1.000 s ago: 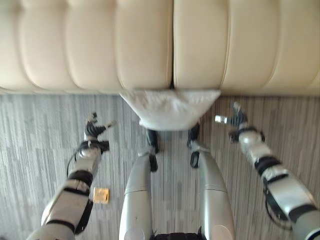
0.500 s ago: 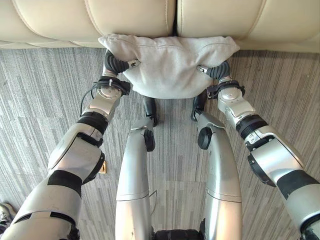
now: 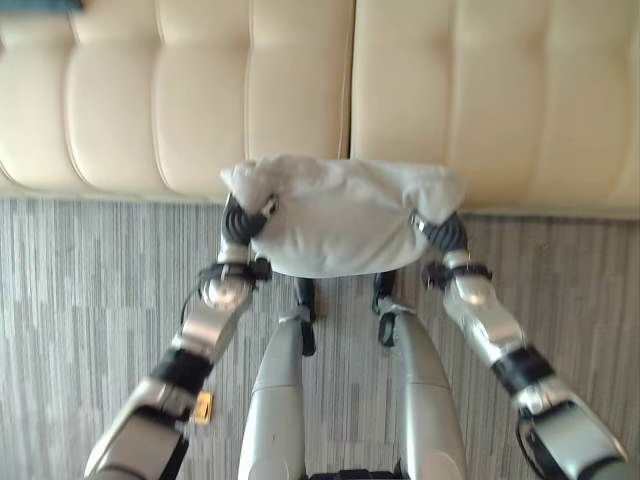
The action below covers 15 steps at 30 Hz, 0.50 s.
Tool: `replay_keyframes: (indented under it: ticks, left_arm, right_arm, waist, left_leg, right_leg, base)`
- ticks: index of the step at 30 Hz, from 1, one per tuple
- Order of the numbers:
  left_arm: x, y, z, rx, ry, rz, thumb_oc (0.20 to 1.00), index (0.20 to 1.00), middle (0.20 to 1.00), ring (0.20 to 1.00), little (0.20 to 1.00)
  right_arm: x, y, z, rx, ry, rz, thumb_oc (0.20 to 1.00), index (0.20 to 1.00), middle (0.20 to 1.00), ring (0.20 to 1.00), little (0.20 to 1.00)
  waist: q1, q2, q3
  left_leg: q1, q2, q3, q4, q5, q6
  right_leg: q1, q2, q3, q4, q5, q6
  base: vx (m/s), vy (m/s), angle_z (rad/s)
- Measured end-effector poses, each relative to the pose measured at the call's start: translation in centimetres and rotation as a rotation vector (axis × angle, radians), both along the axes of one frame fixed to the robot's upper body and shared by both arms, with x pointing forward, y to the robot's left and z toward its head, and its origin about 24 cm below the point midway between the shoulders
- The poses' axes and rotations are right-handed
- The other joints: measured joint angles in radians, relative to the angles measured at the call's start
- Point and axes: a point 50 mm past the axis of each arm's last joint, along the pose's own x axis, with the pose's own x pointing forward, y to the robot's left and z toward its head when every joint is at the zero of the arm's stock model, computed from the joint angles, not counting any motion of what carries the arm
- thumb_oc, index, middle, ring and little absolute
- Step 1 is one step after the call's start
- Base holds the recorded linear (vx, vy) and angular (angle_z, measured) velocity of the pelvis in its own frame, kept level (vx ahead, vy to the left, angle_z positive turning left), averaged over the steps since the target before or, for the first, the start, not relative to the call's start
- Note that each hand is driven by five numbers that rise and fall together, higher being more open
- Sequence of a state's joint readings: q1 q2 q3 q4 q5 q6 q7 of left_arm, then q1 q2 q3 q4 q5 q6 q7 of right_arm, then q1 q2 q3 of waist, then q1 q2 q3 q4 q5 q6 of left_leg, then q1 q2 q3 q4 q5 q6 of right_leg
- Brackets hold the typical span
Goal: Pick up all the scattered cushions and arrange them neatly on the sofa.
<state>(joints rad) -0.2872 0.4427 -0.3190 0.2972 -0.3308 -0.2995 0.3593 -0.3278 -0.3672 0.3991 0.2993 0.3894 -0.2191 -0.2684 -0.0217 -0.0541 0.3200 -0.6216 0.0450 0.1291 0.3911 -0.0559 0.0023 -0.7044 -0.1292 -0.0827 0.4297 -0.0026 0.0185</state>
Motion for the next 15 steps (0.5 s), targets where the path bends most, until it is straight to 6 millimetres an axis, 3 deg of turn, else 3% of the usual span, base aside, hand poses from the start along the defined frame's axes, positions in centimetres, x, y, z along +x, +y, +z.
replay_keyframes:
  ticks: [2, 3, 4, 6, 8, 12, 15]
  left_arm:
    - [-0.3, 0.6, 0.5, -0.009, -0.015, 0.009, 0.200, 0.200, 0.200, 0.200, 0.200]
    - [-1.0, 0.7, 0.0, -0.024, -0.008, 0.010, 0.200, 0.200, 0.200, 0.200, 0.200]
    - [-2.1, 1.1, -1.4, -0.032, 0.037, 0.016, 0.200, 0.200, 0.200, 0.200, 0.200]
    - [-3.6, 1.3, -2.0, -0.044, 0.055, -0.002, 0.200, 0.200, 0.200, 0.200, 0.200]
    - [-4.2, 1.5, -2.5, -0.041, 0.072, -0.014, 0.200, 0.200, 0.200, 0.200, 0.200]
    - [-6.2, 1.9, -3.3, -0.035, 0.120, -0.043, 0.200, 0.200, 0.200, 0.200, 0.200]
    - [-6.2, 2.0, -3.1, -0.024, 0.117, -0.045, 0.200, 0.200, 0.200, 0.200, 0.200]
  right_arm:
    - [-0.3, -0.1, 0.7, 0.002, -0.024, 0.017, 0.200, 0.200, 0.200, 0.200, 0.200]
    - [-1.2, 0.1, 0.6, 0.002, -0.031, 0.050, 0.200, 0.200, 0.200, 0.200, 0.200]
    - [-1.9, 0.0, 0.2, -0.011, -0.022, 0.080, 0.200, 0.200, 0.200, 0.200, 0.200]
    - [-3.3, -0.3, 0.1, -0.044, -0.028, 0.124, 0.200, 0.200, 0.200, 0.200, 0.200]
    - [-3.7, -0.7, 0.0, -0.070, -0.031, 0.141, 0.200, 0.200, 0.200, 0.200, 0.200]
    - [-4.6, -1.1, -0.2, -0.111, -0.015, 0.192, 0.200, 0.200, 0.200, 0.200, 0.200]
    - [-4.6, -1.1, 0.0, -0.111, -0.022, 0.199, 0.200, 0.200, 0.200, 0.200, 0.200]
  waist:
    - [-0.017, -0.007, -0.012]
    - [-0.017, -0.008, -0.015]
    - [-0.025, -0.007, -0.023]
    - [-0.028, -0.007, -0.028]
    - [-0.029, -0.012, -0.078]
    - [-0.030, -0.002, -0.118]
    - [-0.027, 0.002, -0.144]
  left_leg:
    - [0.066, -0.001, 0.008, -0.024, -0.004, -0.001]
    - [0.129, -0.003, 0.014, -0.055, 0.007, 0.002]
    - [0.226, -0.002, 0.021, -0.093, -0.001, 0.000]
    - [0.321, -0.004, 0.021, -0.162, 0.002, -0.002]
    - [0.336, -0.004, 0.021, -0.189, 0.008, -0.003]
    - [0.467, -0.011, 0.039, -0.303, 0.042, -0.004]
    - [0.489, -0.012, 0.047, -0.313, 0.043, -0.001]
  right_leg:
    - [0.062, 0.001, -0.002, -0.023, 0.005, 0.015]
    - [0.121, 0.003, -0.003, -0.054, 0.029, 0.003]
    - [0.218, 0.006, -0.006, -0.096, 0.018, 0.011]
    - [0.315, 0.013, -0.006, -0.164, 0.021, 0.028]
    - [0.333, 0.018, -0.008, -0.201, 0.033, 0.028]
    - [0.455, 0.029, -0.003, -0.309, 0.074, 0.021]
    - [0.483, 0.034, -0.001, -0.342, 0.093, 0.021]
  base:
    - [0.21, 0.014, -0.06]
    - [0.29, 0.006, -0.15]
    - [0.29, 0.007, -0.17]
    - [0.18, 0.027, -0.10]
    - [0.24, 0.044, -0.04]
    - [0.24, 0.077, -0.11]
    - [0.14, 0.077, -0.09]
